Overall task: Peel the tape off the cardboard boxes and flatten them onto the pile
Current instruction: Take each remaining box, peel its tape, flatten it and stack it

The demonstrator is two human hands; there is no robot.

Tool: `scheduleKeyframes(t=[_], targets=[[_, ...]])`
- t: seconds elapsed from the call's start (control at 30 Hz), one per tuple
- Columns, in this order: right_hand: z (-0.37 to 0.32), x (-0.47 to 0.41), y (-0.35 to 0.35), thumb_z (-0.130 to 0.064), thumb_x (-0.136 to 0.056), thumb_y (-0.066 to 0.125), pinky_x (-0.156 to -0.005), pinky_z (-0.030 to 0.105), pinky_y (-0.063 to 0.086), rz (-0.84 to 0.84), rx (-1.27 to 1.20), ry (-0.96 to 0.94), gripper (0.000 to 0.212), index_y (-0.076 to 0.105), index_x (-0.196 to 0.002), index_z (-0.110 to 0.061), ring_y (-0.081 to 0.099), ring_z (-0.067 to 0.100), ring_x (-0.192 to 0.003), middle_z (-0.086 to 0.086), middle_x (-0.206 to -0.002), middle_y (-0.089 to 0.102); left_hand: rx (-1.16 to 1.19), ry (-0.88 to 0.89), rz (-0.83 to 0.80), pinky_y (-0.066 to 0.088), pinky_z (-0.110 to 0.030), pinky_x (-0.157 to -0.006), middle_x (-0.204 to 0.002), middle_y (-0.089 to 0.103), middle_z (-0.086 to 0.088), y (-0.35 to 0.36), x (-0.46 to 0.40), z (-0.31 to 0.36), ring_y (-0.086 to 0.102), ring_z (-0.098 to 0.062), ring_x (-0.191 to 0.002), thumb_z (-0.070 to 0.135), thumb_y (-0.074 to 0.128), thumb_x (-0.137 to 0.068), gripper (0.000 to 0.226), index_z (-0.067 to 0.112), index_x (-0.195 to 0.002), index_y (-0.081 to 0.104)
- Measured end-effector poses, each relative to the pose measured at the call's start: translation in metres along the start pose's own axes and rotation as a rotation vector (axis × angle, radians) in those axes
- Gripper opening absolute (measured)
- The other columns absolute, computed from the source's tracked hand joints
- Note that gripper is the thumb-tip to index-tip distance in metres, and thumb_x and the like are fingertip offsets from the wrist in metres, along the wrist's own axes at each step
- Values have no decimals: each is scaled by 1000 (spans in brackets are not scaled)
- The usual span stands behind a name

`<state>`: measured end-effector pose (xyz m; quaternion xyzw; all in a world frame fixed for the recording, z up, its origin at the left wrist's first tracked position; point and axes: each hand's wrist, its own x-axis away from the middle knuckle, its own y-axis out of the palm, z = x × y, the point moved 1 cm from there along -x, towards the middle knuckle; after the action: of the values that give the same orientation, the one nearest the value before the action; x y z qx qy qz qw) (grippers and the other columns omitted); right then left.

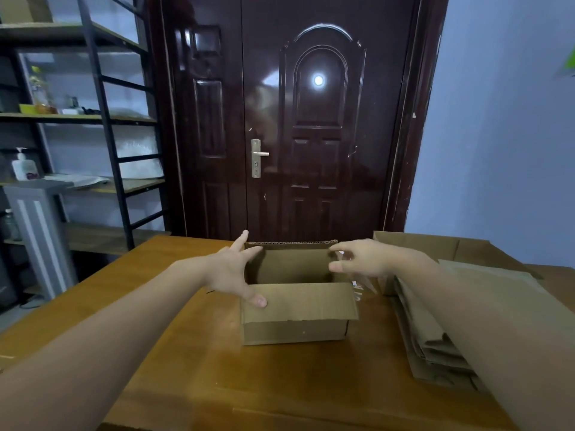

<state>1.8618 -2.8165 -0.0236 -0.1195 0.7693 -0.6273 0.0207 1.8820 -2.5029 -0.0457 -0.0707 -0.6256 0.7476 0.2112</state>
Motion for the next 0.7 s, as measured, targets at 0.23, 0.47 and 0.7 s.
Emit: scheduleKeyframes(t=[0.23,0.47,0.7], targets=[[-3,-20,-9,-47,-79,83,-108,38,48,-88,44,13,106,19,-162,-33,51,29,-135,3,-163,34,-100,-53,-43,12,-58,-124,-170,-20,-3,-11,-16,-5,-3,-39,-157,102,60,-37,157,38,-162,-9],[-4,-43,-15,-65,-69,81,-123,50,24,-212,196,28,128,0,-163,-35,7,38,-155,1,-168,-23,-8,-42,-182,17,-54,-126,-157,-48,1,-18,-35,-5,-5,-38,-157,87,77,-40,164,40,-154,-31],[4,-63,-6,-61,-71,81,-124,50,18,-324,172,37,137,-19,-159,-32,3,36,-156,2,-169,-17,-145,-122,-301,14,-52,-125,-170,-21,-8,-24,-50,3,-1,-37,-158,83,72,-61,150,29,-157,-29]])
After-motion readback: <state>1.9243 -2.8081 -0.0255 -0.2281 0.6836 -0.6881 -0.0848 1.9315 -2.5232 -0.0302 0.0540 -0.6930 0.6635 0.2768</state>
